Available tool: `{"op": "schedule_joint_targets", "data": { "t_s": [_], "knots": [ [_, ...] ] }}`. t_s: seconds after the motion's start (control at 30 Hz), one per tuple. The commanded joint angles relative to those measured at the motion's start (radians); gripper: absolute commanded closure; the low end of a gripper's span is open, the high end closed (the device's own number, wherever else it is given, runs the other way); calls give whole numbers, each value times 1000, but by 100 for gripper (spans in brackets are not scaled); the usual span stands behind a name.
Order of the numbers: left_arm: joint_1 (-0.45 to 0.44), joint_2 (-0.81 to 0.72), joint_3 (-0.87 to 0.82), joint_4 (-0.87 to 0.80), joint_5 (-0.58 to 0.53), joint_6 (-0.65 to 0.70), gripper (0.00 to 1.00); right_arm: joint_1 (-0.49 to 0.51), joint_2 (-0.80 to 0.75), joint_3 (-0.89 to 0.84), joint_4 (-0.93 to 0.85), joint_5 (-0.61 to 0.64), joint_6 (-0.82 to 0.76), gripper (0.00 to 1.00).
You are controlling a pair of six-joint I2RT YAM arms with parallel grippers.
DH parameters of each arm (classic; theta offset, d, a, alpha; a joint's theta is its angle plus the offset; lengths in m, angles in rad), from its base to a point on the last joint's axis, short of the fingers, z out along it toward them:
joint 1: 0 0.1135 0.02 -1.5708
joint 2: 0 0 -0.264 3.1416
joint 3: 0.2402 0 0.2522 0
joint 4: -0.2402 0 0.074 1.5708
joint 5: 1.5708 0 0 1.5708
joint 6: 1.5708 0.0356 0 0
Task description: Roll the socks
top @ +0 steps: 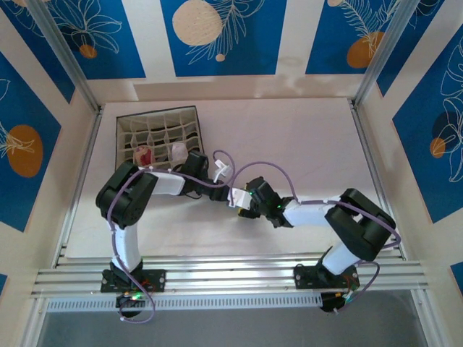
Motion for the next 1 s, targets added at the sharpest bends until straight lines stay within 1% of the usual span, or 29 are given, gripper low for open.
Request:
{"op": "schedule_joint_targets", "data": {
  "t_s": [0.0, 0.1, 0.13, 0.2, 0.23, 0.27, 0.3, 0.33, 0.4, 0.47, 0.6, 0.67, 0.7, 0.73, 0.8, 0.87, 0.97],
  "knots": [
    [11, 29, 22, -61, 64, -79, 100, -1, 62, 24, 70, 1, -54, 31],
    [10, 29, 32, -67, 82, -110, 100, -2, 91, 39, 79, -18, -72, 35],
    [11, 28, 34, -61, 90, -126, 100, -1, 97, 44, 75, -27, -76, 38],
    [12, 20, 34, -42, 101, -150, 99, 4, 105, 52, 72, -34, -79, 48],
    [12, 13, 33, -35, 105, -159, 98, 7, 106, 52, 73, -36, -77, 57],
    [13, 5, 35, -28, 109, -165, 97, 10, 99, 54, 71, -41, -74, 70],
    [14, -3, 36, -23, 111, -165, 95, 12, 90, 54, 70, -49, -69, 80],
    [15, -16, 31, -6, 113, -165, 93, 13, 77, 58, 57, -66, -60, 88],
    [18, -46, 12, 65, 119, -162, 89, 14, 50, 73, 23, -97, -29, 98],
    [27, -94, -16, 136, 112, -148, 78, 13, 12, 91, -21, -134, 18, 100],
    [41, -207, -71, 272, 100, -82, 63, -4, -56, 144, -154, -257, 124, 100],
    [48, -269, -90, 302, 90, -28, 58, -27, -78, 197, -249, -339, 195, 100],
    [51, -295, -101, 319, 87, -2, 57, -39, -85, 219, -286, -375, 222, 100],
    [55, -330, -122, 347, 73, 23, 56, -52, -89, 246, -327, -434, 250, 100],
    [62, -395, -165, 418, 34, 57, 50, -72, -90, 297, -391, -502, 296, 100],
    [75, -456, -200, 470, -8, 82, 45, -86, -84, 352, -449, -532, 347, 100],
    [85, -529, -222, 453, -39, 144, 41, -117, -71, 421, -517, -561, 428, 100]
  ]
}}
